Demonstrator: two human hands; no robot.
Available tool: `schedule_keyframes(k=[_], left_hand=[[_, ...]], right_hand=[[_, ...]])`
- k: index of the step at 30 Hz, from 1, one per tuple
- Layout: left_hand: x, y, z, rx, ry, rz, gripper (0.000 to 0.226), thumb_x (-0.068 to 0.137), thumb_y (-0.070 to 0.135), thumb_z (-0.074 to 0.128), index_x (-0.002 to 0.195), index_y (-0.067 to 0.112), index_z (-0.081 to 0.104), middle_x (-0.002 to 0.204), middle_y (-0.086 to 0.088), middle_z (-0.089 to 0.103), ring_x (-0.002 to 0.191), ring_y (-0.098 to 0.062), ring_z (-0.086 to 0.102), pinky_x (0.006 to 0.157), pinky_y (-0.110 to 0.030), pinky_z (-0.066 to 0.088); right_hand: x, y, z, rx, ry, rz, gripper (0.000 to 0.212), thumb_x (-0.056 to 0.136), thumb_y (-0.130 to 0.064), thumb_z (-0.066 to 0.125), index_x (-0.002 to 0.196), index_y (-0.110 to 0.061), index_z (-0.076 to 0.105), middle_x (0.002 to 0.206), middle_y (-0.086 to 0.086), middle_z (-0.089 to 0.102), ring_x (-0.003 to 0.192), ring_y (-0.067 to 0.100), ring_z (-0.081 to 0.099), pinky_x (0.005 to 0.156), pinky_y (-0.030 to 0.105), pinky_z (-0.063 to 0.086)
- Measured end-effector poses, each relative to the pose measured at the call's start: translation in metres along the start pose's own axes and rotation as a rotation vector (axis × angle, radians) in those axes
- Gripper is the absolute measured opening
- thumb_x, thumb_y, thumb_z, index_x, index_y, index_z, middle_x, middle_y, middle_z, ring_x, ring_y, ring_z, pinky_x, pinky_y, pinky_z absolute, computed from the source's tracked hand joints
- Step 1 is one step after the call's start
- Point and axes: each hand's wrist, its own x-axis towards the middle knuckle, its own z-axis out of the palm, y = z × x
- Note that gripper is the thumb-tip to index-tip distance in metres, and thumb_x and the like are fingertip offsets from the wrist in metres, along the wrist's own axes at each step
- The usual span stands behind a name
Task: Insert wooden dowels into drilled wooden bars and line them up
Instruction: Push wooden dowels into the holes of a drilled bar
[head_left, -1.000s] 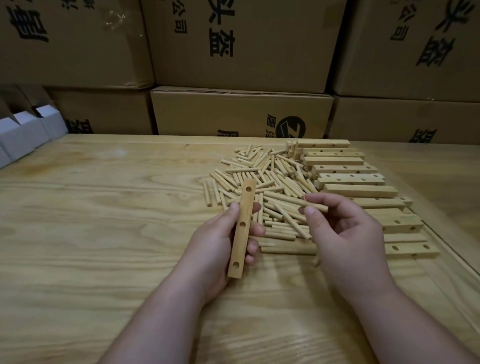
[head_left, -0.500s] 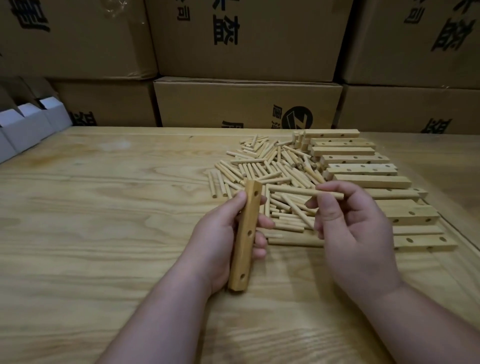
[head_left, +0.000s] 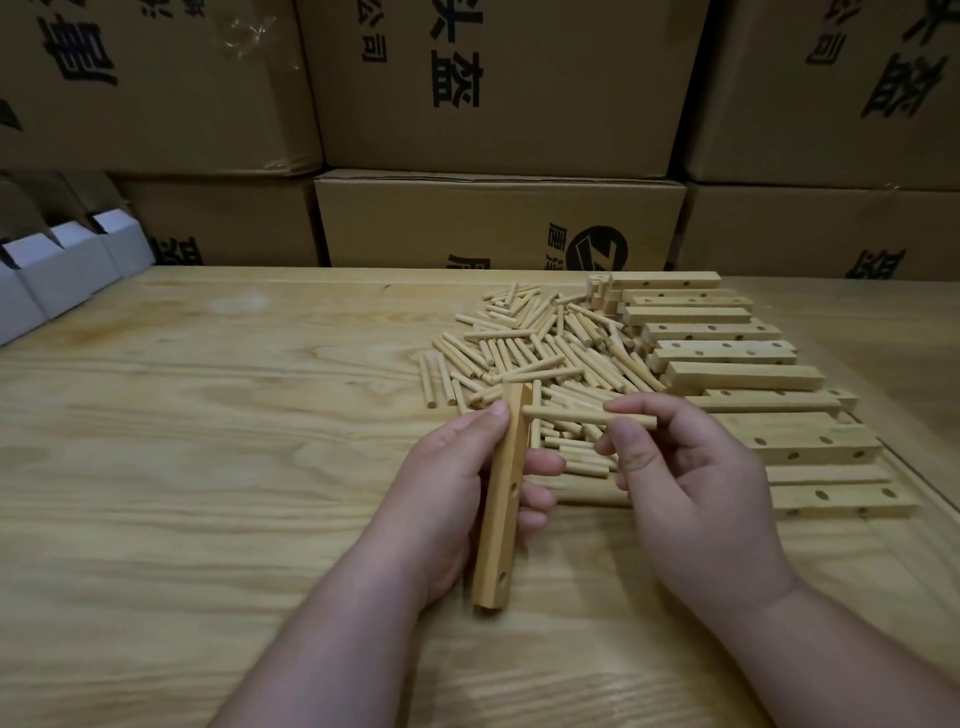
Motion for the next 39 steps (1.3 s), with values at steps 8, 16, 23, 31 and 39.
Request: schedule_keyframes(k=[8, 16, 23, 31, 39], left_hand=[[0.001, -0.002, -0.004, 0.015, -0.036, 0.037, 0.05, 0.081, 0.045, 0.065, 0.113, 0.008, 0.058, 0.091, -0.022, 0.076, 0.056, -0.021, 0.069, 0.049, -0.03, 0.057], [-0.005, 0.0, 0.001, 0.107, -0.025, 0.09, 0.042, 0.084, 0.046, 0.064, 0.103, 0.01, 0.056, 0.089, -0.019, 0.077, 0.052, -0.019, 0.066, 0.048, -0.029, 0.054], [-0.008, 0.009, -0.004, 0.418, 0.151, 0.158, 0.033, 0.096, 0.048, 0.059, 0.094, 0.019, 0.076, 0.082, 0.009, 0.078, 0.075, -0.006, 0.073, 0.068, -0.026, 0.056], [-0.006, 0.006, -0.015, 0.472, 0.111, 0.163, 0.047, 0.077, 0.07, 0.065, 0.087, 0.025, 0.073, 0.082, 0.001, 0.074, 0.077, -0.013, 0.064, 0.078, -0.039, 0.051], [-0.007, 0.005, -0.01, 0.451, 0.09, 0.326, 0.041, 0.08, 0.057, 0.062, 0.096, 0.024, 0.078, 0.085, 0.014, 0.077, 0.078, 0.006, 0.068, 0.067, -0.009, 0.048]], right_hand=[[0.005, 0.001, -0.003, -0.009, 0.009, 0.08, 0.015, 0.085, -0.038, 0.062, 0.092, -0.028, 0.071, 0.075, 0.002, 0.07, 0.064, 0.009, 0.063, 0.062, 0.022, 0.051], [0.011, 0.002, -0.011, -0.074, -0.015, 0.037, 0.01, 0.092, -0.038, 0.066, 0.083, -0.033, 0.069, 0.065, -0.009, 0.064, 0.057, 0.004, 0.057, 0.054, 0.014, 0.043], [0.024, 0.007, -0.02, -0.507, -0.336, -0.102, 0.017, 0.099, -0.031, 0.054, 0.089, -0.025, 0.066, 0.08, -0.015, 0.061, 0.082, 0.006, 0.058, 0.07, 0.023, 0.045], [0.027, 0.005, -0.005, -0.566, -0.392, -0.221, 0.036, 0.098, -0.046, 0.041, 0.103, -0.026, 0.071, 0.091, -0.012, 0.068, 0.086, 0.006, 0.059, 0.074, 0.036, 0.052], [0.024, 0.01, -0.005, -0.366, -0.276, -0.117, 0.019, 0.097, -0.035, 0.052, 0.096, -0.03, 0.071, 0.083, -0.011, 0.07, 0.085, 0.004, 0.064, 0.073, 0.018, 0.047]])
